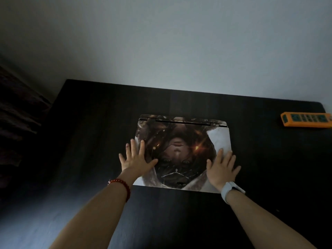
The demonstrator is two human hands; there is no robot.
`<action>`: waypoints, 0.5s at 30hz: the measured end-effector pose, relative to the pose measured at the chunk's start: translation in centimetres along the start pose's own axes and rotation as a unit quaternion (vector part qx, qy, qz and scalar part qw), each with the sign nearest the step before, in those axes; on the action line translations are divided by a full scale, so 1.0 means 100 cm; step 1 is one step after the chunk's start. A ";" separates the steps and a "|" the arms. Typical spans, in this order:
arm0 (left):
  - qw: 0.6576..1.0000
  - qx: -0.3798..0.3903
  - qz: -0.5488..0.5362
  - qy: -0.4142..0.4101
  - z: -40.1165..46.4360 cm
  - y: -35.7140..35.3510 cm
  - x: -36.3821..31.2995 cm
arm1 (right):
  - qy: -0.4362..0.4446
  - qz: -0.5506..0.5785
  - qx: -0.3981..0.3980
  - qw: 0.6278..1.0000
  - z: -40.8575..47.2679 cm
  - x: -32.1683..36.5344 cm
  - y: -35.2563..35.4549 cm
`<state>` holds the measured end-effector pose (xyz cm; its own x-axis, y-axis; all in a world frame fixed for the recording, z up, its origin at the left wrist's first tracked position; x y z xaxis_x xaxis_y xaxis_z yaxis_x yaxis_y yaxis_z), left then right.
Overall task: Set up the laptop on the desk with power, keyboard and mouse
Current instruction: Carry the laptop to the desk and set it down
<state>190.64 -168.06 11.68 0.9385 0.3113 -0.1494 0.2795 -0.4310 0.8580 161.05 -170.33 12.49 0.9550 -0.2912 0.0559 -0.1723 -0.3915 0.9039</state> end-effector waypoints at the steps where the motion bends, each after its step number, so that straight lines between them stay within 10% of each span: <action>1: 1.000 -0.010 -0.017 0.001 -0.003 0.003 -0.001 | 0.019 -0.018 -0.008 1.000 -0.004 0.004 0.001; 8: 0.963 -0.174 -0.192 0.078 -0.105 0.013 0.060 | 0.274 0.091 -0.054 0.956 -0.086 0.098 0.006; 15: 0.891 -0.268 -0.280 0.235 -0.263 -0.017 0.187 | 0.419 0.173 0.122 0.883 -0.225 0.193 -0.039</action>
<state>202.42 -139.22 20.32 0.4589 0.7253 -0.5132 0.4215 0.3307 0.8444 185.61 -154.76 19.58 0.6596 0.2782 0.6982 -0.4385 -0.6120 0.6582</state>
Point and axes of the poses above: each hand's wrist, its own z-axis towards the middle knuckle, its own y-axis out of the back of the hand, x = y × z, the point moved 4 cm from there along z, towards the middle knuckle, and after that the axes turned 3 degrees about -y, right-handed, at the moved point
